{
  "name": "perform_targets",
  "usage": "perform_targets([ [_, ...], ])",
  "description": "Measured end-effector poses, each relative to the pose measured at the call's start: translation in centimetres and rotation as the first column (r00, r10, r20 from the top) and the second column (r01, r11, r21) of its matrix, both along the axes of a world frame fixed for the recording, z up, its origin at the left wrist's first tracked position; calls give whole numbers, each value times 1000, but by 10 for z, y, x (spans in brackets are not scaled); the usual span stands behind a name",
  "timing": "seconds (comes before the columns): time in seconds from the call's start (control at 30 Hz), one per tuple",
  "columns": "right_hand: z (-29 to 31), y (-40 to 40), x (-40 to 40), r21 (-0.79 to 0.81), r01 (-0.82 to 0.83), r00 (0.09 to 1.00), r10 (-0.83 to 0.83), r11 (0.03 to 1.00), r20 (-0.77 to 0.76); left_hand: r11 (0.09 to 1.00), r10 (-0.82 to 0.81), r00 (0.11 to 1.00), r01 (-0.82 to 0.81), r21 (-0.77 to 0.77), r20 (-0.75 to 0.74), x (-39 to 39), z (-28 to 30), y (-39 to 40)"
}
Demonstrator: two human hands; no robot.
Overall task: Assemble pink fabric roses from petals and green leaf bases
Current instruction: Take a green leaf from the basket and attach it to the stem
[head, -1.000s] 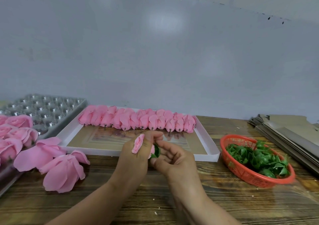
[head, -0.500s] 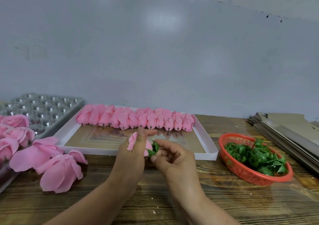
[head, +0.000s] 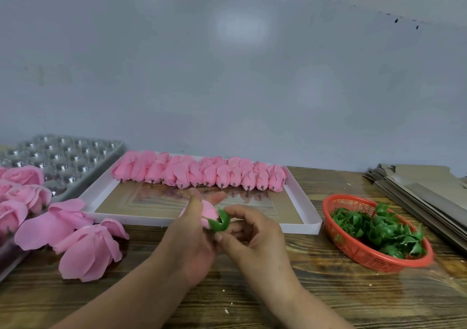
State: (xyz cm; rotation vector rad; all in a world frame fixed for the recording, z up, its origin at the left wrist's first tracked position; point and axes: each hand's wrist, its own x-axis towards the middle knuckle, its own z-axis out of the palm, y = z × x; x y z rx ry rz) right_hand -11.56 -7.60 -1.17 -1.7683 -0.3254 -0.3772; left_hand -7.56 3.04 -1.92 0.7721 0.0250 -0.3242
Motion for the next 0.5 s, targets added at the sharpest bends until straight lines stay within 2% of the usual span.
perform_targets([
  [0.1, 0, 1, 0, -54, 40, 997, -37, 998, 65, 998, 25, 999, -27, 63, 32, 3, -1, 0],
  [0.23, -2, -1, 2, -25, 65, 996, -63, 998, 69, 988, 73, 994, -83, 126, 86, 4, -1, -1],
  [0.4, 1, -7, 3, 40, 7, 1000, -7, 999, -4, 992, -44, 990, 28, 122, 131, 1, 1, 2],
  [0.5, -2, -8, 4, 29, 25, 1000, -25, 999, 4, 992, -122, 988, 120, 31, 90, 1, 1, 2],
])
